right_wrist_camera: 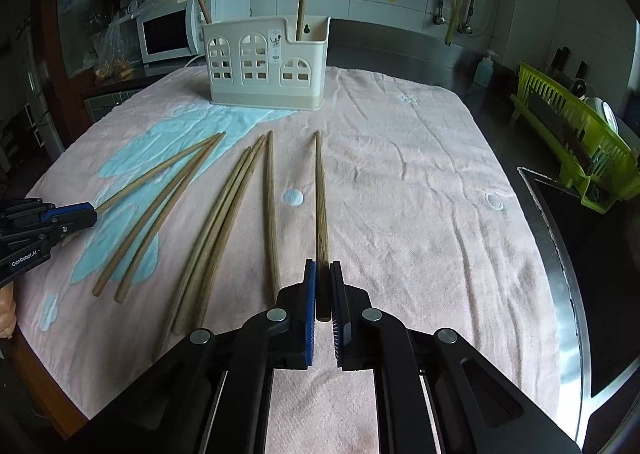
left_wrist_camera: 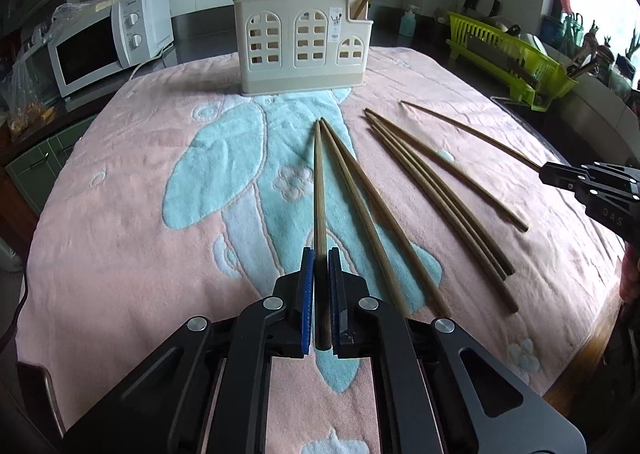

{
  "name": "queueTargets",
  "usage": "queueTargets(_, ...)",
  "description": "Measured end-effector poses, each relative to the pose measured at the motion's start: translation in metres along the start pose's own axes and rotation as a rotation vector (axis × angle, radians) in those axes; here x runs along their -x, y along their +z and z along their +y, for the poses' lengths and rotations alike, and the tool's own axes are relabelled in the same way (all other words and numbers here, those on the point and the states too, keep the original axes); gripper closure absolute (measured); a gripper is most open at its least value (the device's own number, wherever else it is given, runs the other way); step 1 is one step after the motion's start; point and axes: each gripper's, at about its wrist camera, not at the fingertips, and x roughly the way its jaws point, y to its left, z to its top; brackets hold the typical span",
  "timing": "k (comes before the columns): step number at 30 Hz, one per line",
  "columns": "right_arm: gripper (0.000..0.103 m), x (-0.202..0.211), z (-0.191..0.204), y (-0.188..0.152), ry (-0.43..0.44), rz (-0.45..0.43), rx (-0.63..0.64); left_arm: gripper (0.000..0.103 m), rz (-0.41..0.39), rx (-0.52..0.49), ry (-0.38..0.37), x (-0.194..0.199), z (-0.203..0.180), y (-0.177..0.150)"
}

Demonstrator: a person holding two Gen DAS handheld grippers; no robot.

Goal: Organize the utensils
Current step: 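Lift the left chopstick over the white holder while the right tool carries its chopstick there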

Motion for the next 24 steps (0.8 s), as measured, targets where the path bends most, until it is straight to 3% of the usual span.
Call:
queueTargets(11,0.096,0.043,-0.004,0.054,0.052,-0.169,-0.028,0.098,-0.207,0.040,-0.011,0.038,0.018,0.046)
queueTargets(24,0.096,0.057,-0.005,0.120,0.138,-0.221,-0.010,0.098,-0.290,0.060,-0.041,0.047,0.030,0.091)
